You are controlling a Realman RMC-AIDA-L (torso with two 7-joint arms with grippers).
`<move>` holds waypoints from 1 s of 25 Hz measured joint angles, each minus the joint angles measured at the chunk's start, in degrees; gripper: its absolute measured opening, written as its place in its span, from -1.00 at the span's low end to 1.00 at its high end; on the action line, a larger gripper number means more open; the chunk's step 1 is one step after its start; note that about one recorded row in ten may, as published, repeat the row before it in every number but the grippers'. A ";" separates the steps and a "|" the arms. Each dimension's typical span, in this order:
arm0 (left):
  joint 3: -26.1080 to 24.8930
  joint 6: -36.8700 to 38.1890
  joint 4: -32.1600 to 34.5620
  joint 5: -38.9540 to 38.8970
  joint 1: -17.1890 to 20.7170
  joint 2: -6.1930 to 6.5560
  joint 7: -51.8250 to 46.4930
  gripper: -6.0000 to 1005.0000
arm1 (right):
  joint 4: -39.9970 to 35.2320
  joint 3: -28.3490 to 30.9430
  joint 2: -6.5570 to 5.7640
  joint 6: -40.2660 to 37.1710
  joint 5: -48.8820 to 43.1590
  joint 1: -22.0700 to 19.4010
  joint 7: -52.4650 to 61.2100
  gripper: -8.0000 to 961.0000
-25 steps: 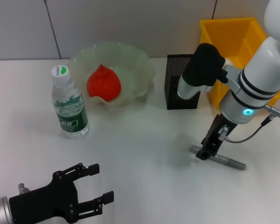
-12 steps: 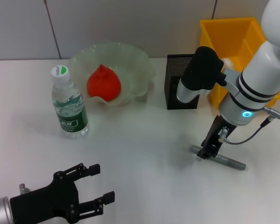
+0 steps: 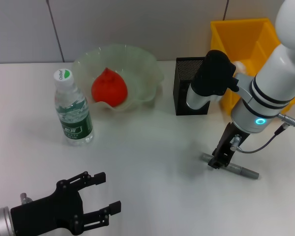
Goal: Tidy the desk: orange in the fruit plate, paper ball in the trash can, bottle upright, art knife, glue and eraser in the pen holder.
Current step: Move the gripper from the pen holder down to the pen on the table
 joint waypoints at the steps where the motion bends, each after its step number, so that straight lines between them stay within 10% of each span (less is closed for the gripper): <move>1: 0.00 0.00 0.01 0.00 -0.02 0.00 0.00 0.62 | 0.00 -0.18 0.00 0.00 0.00 0.00 0.00 -0.47; 25: -0.19 0.00 0.08 0.00 -0.30 0.00 0.00 0.62 | 0.91 -3.32 0.01 0.85 -0.03 0.52 0.49 -0.59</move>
